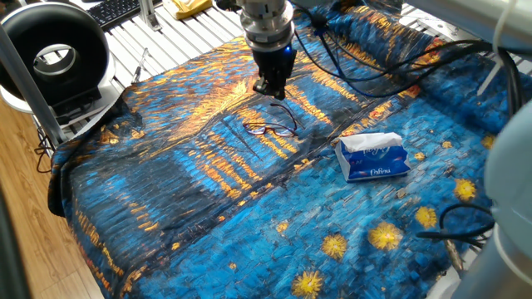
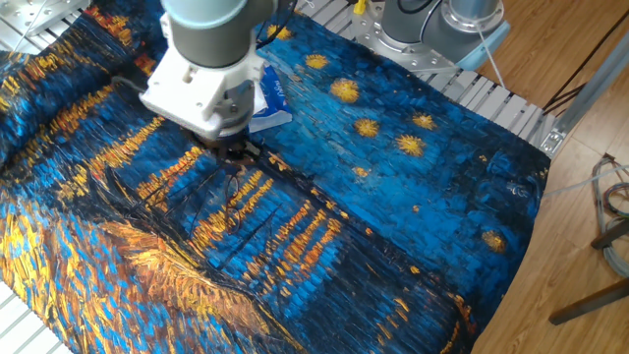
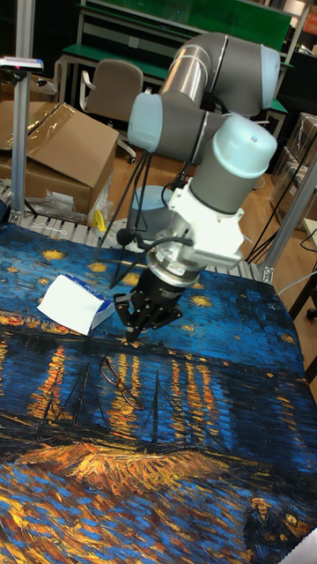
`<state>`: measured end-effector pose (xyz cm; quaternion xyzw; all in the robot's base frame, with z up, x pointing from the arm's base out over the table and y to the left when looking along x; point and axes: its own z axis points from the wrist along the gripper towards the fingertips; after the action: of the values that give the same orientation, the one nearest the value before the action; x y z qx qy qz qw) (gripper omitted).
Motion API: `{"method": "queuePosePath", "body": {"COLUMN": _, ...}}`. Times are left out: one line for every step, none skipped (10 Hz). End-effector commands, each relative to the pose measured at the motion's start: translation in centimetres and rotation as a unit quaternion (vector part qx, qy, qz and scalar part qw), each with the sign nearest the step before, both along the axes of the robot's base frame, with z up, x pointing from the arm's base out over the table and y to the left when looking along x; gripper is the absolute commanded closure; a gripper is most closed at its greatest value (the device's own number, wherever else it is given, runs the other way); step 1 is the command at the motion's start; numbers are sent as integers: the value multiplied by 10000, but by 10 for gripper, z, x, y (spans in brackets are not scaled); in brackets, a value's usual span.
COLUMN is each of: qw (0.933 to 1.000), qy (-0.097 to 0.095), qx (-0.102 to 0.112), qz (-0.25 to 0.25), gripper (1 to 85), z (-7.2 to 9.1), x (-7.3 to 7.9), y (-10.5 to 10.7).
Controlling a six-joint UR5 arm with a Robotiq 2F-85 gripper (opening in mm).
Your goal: Unfold the leg of the glasses (with one hand)
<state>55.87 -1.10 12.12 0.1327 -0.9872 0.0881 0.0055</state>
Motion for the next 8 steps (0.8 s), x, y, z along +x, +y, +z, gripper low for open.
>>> {"method": "queuePosePath", "body": {"qw": 9982, "qy": -404, "qx": 432, "qz": 50, "gripper": 847, "z": 5, "x": 12, "y": 34}}
{"method": "queuePosePath", "body": {"qw": 9979, "qy": -482, "qx": 414, "qz": 101, "gripper": 847, "z": 6, "x": 15, "y": 35}}
{"method": "queuePosePath", "body": {"qw": 9976, "qy": -537, "qx": 414, "qz": 101, "gripper": 847, "z": 6, "x": 16, "y": 37}}
{"method": "queuePosePath", "body": {"qw": 9970, "qy": -598, "qx": 475, "qz": 106, "gripper": 847, "z": 5, "x": 20, "y": 40}}
{"method": "queuePosePath", "body": {"qw": 9964, "qy": -641, "qx": 542, "qz": 130, "gripper": 847, "z": 2, "x": 24, "y": 42}}
{"method": "queuePosePath", "body": {"qw": 9961, "qy": -642, "qx": 588, "qz": 127, "gripper": 847, "z": -4, "x": 26, "y": 41}}
{"method": "queuePosePath", "body": {"qw": 9960, "qy": -627, "qx": 619, "qz": 124, "gripper": 847, "z": -11, "x": 28, "y": 39}}
{"method": "queuePosePath", "body": {"qw": 9959, "qy": -554, "qx": 717, "qz": 25, "gripper": 847, "z": -18, "x": 25, "y": 41}}
